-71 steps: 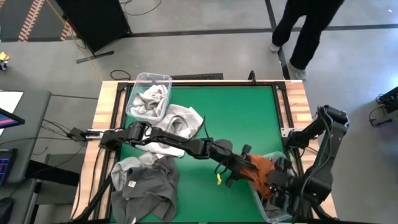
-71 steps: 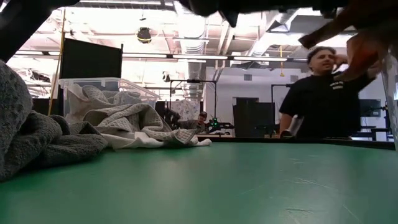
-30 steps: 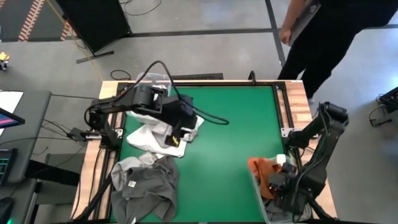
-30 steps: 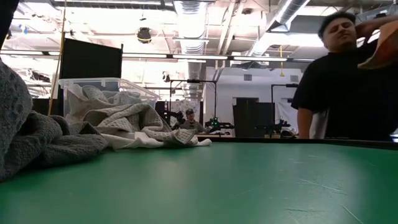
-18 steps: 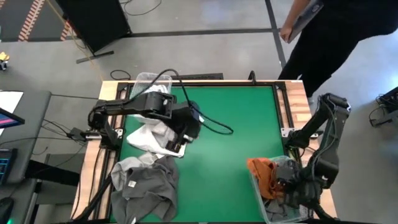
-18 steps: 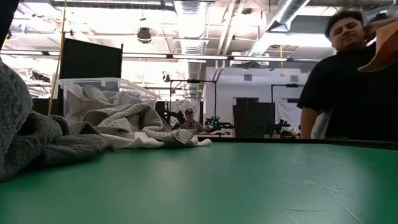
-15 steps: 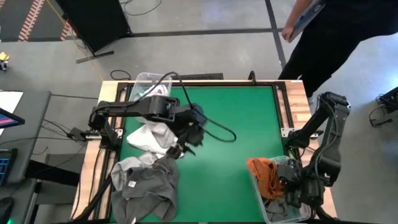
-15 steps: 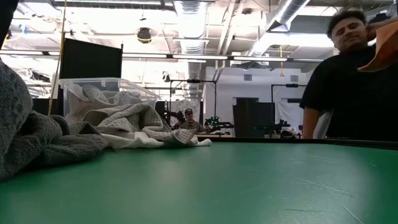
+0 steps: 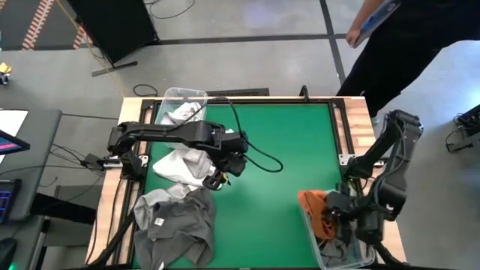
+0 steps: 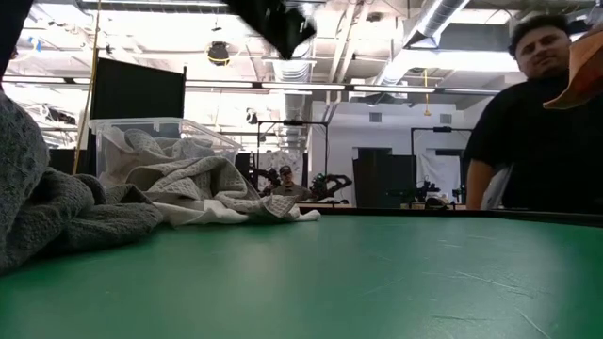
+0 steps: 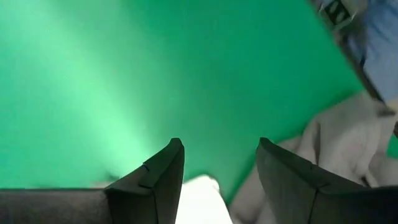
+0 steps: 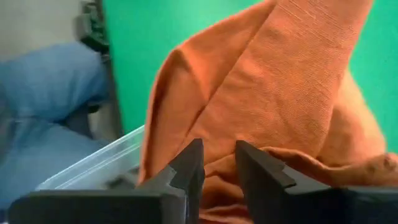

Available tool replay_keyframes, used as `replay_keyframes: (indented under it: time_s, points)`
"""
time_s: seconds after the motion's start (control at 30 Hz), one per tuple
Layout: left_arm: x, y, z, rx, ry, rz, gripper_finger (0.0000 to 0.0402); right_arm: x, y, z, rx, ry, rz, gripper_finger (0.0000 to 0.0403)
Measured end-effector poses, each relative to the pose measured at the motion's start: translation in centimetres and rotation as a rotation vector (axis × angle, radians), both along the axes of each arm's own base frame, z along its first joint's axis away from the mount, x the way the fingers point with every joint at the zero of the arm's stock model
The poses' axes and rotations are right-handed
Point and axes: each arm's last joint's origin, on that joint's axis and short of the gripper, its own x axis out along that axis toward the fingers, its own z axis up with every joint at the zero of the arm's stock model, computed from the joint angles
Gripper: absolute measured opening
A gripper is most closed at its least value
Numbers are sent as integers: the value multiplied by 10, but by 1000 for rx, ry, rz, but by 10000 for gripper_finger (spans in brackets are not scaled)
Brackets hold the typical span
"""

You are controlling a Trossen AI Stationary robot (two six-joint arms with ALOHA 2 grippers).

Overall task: Sort towels by color in basket
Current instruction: Put the orange towel into the bottom transparent bin

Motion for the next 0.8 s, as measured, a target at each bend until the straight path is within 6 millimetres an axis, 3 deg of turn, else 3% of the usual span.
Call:
replay_keyframes:
  time_s: [0.17,0.33,0.6,0.8]
  points:
    - [-4,7,-43,-3,107,32,190,9,6,-20,-76,158,-5,128]
    - [-7,13,-68,-3,140,47,190,13,23,-43,-148,242,3,128]
    - [-7,24,-74,-3,139,71,190,12,34,-85,-160,454,-2,128]
    - [-11,32,-64,20,115,99,190,12,32,-79,-100,466,4,128]
